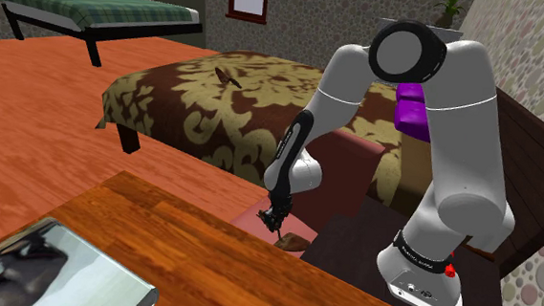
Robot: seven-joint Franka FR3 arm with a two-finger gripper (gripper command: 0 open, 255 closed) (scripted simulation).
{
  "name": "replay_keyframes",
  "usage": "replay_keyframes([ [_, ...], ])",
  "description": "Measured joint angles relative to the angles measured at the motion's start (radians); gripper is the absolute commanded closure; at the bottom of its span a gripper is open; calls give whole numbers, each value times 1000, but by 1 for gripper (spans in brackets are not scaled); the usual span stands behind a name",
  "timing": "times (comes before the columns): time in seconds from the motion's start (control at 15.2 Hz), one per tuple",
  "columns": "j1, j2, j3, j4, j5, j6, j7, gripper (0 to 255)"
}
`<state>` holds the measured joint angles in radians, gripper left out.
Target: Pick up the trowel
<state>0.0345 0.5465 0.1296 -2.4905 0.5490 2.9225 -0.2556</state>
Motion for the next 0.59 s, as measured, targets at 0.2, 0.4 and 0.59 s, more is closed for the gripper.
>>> replay_keyframes([
  [0.2, 0, 0, 1, 0, 1, 1, -1, 255],
  [0.4, 0, 0, 1, -1, 1, 1, -1, 255],
  [0.59, 2, -8, -2, -5, -1, -4, 2, 255],
])
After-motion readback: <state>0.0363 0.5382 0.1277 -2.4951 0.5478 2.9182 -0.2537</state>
